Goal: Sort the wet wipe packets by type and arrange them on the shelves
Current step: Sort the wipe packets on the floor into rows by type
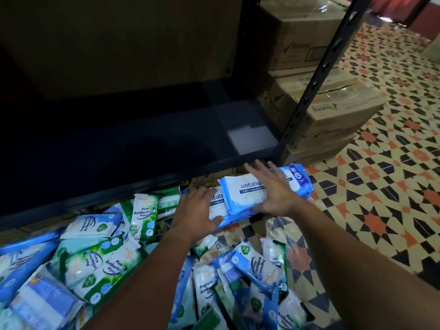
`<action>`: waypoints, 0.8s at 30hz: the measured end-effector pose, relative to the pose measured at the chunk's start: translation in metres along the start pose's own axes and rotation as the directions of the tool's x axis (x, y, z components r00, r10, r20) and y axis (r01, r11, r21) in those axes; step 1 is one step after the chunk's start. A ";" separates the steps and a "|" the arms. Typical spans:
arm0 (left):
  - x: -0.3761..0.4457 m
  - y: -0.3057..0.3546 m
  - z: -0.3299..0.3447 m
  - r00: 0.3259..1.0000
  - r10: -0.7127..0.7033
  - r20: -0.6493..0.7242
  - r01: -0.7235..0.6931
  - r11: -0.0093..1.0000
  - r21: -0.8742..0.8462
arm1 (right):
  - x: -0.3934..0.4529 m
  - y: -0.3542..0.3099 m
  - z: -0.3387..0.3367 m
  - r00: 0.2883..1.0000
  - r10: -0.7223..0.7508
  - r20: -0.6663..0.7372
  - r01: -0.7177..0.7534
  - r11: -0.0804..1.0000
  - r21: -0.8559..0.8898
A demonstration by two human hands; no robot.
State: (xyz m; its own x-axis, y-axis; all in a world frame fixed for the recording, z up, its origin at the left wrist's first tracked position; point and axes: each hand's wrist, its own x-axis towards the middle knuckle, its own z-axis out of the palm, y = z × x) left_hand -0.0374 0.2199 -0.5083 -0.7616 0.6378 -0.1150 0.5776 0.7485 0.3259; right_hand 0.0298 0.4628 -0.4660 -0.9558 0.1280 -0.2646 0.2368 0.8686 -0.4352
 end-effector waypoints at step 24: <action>-0.012 0.060 0.029 0.717 -0.686 -0.128 0.420 0.571 -0.706 | 0.006 0.074 0.012 0.717 0.681 -0.148 -0.492 0.645 0.585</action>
State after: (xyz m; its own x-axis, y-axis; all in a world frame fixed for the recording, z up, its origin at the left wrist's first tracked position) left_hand 0.0146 0.2627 -0.5149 -0.9794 -0.0792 -0.1859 -0.1977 0.5667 0.7999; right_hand 0.0441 0.5220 -0.5095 -0.5495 0.7545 -0.3588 0.7249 0.2172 -0.6537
